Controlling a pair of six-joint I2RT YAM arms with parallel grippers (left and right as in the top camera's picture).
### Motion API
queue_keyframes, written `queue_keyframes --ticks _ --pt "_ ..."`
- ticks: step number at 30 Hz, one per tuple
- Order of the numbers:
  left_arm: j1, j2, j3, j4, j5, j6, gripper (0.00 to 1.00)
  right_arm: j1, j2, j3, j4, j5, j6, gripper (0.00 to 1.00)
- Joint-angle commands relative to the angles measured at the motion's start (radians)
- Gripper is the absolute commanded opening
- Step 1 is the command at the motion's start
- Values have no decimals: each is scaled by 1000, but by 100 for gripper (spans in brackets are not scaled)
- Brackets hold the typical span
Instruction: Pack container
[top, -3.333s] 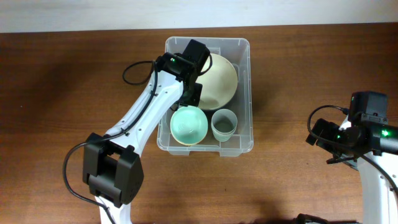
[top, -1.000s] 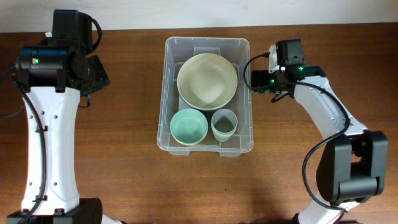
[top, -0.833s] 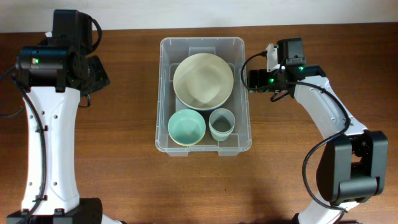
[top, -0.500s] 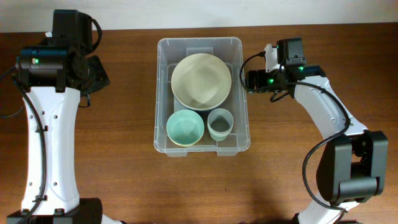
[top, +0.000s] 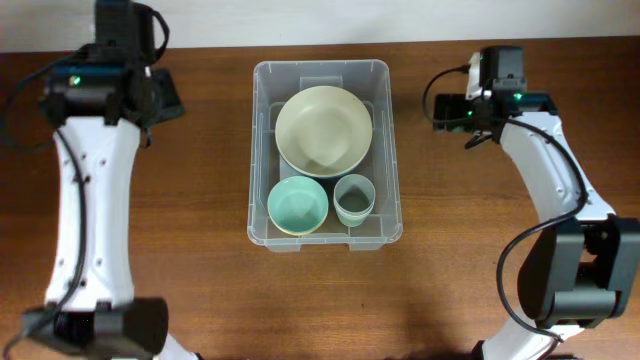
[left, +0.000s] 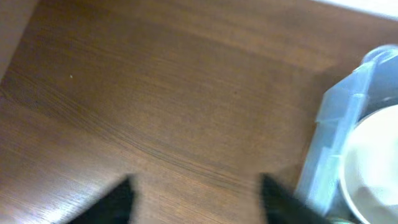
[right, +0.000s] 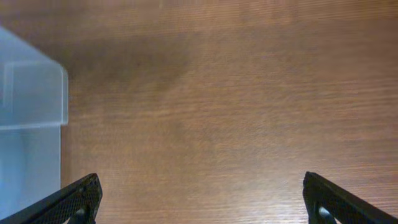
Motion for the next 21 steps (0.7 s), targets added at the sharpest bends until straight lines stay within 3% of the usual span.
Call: queue_keyframes --ticks 1,13,21 --pt "0 72 9 -2 -7 42 100 2 -26 28 -6 21 2 99" --pt "-3 70 9 -17 -3 41 100 2 -240 27 -182 121 55 99" --pt "-60 -130 -82 -19 -11 64 100 6 -458 -74 -240 133 113 99"
